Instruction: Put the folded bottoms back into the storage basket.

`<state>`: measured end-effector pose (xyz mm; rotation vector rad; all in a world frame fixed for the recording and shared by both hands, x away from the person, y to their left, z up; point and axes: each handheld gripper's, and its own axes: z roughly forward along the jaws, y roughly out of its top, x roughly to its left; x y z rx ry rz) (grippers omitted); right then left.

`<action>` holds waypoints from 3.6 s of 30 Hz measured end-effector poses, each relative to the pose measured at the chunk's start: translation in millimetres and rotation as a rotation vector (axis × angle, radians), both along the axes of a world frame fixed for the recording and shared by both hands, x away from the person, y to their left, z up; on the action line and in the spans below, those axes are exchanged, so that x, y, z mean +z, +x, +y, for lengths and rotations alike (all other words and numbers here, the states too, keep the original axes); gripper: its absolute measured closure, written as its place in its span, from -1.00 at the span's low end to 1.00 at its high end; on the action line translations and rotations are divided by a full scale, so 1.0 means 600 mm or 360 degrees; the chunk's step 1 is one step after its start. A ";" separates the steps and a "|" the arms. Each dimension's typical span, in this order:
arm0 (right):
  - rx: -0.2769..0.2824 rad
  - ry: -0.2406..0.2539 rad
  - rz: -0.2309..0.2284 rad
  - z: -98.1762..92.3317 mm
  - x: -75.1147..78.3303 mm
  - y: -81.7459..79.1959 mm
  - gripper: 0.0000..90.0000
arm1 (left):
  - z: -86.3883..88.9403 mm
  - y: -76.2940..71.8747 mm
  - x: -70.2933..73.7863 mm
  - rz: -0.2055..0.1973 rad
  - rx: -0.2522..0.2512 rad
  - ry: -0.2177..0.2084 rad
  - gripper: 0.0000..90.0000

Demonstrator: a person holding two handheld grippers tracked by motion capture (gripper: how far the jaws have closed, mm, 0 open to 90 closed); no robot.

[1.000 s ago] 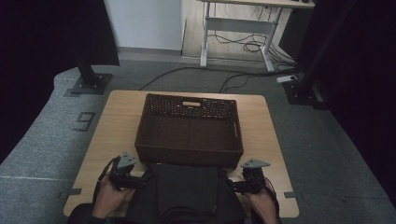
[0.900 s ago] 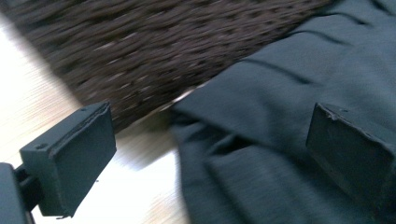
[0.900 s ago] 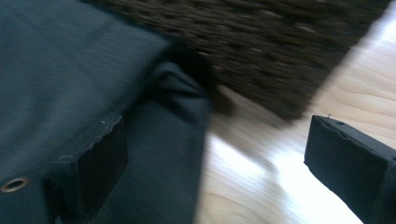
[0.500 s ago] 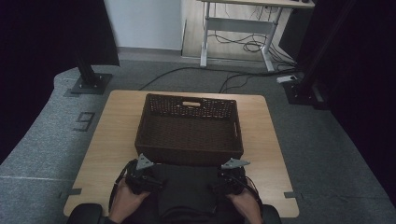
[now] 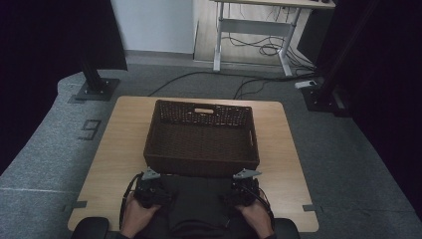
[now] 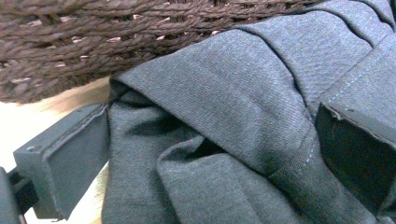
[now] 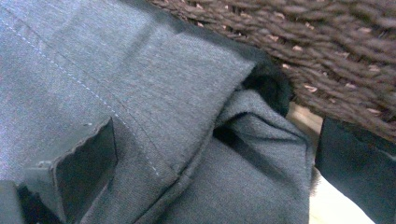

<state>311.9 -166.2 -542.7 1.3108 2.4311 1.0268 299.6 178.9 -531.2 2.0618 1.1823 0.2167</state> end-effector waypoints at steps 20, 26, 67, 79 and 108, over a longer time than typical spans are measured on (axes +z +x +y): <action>0.0149 0.0017 0.0180 0.010 0.016 0.007 -0.40 | -0.001 0.008 -0.008 0.0211 -0.0035 -0.0105 -1.00; 0.0176 0.0096 0.0232 0.008 0.017 0.003 0.14 | -0.005 0.000 -0.004 0.0230 -0.0084 -0.0119 -0.71; 0.0236 0.0251 -0.0140 -0.023 0.155 -0.041 0.58 | 0.008 -0.029 0.147 -0.0031 -0.0299 -0.0323 0.43; 0.0258 0.0261 -0.0212 -0.026 0.213 -0.027 0.59 | 0.010 -0.015 0.194 -0.0069 -0.0307 -0.0341 0.43; 0.0244 0.0384 -0.0311 -0.042 0.328 0.027 0.60 | 0.011 0.058 0.325 -0.0140 -0.0382 -0.0389 0.43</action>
